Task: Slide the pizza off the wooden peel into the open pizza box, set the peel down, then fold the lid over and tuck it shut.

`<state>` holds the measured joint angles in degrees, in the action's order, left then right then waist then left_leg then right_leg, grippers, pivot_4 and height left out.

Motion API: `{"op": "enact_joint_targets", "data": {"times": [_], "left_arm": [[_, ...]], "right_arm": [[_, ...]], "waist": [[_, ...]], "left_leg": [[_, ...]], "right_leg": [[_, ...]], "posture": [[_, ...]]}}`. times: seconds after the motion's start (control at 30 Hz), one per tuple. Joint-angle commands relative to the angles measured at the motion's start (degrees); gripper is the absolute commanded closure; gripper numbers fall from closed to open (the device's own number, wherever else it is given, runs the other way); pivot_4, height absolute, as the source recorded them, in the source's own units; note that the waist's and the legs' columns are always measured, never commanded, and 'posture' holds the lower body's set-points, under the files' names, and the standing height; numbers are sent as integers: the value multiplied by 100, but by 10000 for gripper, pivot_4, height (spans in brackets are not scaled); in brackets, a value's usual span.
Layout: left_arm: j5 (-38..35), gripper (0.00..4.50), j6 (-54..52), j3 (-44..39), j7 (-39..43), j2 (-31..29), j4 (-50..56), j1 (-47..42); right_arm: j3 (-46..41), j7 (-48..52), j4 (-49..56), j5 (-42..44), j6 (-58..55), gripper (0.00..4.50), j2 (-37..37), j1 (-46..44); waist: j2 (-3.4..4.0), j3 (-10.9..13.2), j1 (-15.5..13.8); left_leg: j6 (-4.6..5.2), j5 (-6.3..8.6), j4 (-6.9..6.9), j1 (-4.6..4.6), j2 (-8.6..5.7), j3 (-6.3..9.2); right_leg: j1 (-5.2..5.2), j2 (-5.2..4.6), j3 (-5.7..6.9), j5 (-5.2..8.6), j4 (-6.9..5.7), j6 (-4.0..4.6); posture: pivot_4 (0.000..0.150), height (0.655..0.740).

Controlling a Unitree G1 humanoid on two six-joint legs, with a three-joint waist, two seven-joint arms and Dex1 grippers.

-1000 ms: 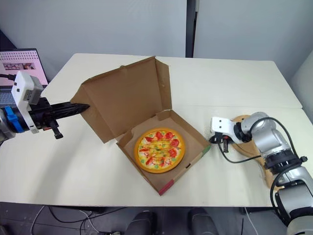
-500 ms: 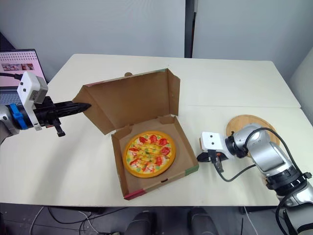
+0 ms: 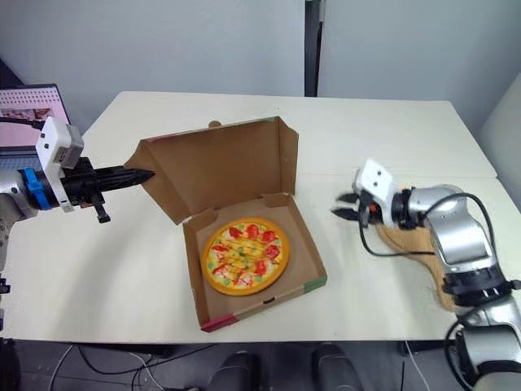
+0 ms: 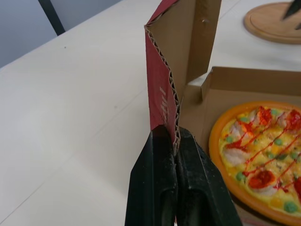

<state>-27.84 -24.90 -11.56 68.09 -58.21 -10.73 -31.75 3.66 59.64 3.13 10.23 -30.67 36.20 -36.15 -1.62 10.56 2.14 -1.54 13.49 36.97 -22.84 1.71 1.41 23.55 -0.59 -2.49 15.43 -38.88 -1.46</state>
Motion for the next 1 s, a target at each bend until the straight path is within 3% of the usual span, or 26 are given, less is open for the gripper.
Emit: {"op": "enact_joint_targets", "data": {"times": [0.03,0.13,0.37,0.9,1.0], "left_arm": [[25,45000,34,-71,34,-31,-33,-138],[53,45000,32,-63,38,-21,-92,-176],[46,45000,-24,-45,46,26,-179,-291],[23,45000,-140,-131,37,21,-196,-228],[7,45000,-158,-158,15,20,-140,-178]], "right_arm": [[-281,-827,222,91,-192,18293,-417,-230],[-285,-1355,321,130,-442,8307,-850,-428],[-329,-2306,-379,155,-847,8307,-1722,-1267],[-131,-2433,-1639,234,-445,8307,-2329,-1945],[-106,-2471,-1966,152,-206,14202,-2415,-2077]], "waist": [[0,0,-12],[0,0,-23],[0,0,-21],[0,0,-9],[1,0,1]], "left_leg": [[0,0,-1,0,1,3],[0,0,-1,-3,0,3],[0,0,-1,-5,1,2],[1,0,-3,-8,1,2],[0,0,-3,-8,1,1]], "right_leg": [[0,2,2,0,-1,1],[2,1,2,0,-2,2],[9,1,1,0,-6,3],[14,2,1,-1,-8,3],[14,2,0,-1,-8,3]], "posture": [[1500,7325],[1500,7325],[1500,7325],[1500,7325],[1500,7325]]}}
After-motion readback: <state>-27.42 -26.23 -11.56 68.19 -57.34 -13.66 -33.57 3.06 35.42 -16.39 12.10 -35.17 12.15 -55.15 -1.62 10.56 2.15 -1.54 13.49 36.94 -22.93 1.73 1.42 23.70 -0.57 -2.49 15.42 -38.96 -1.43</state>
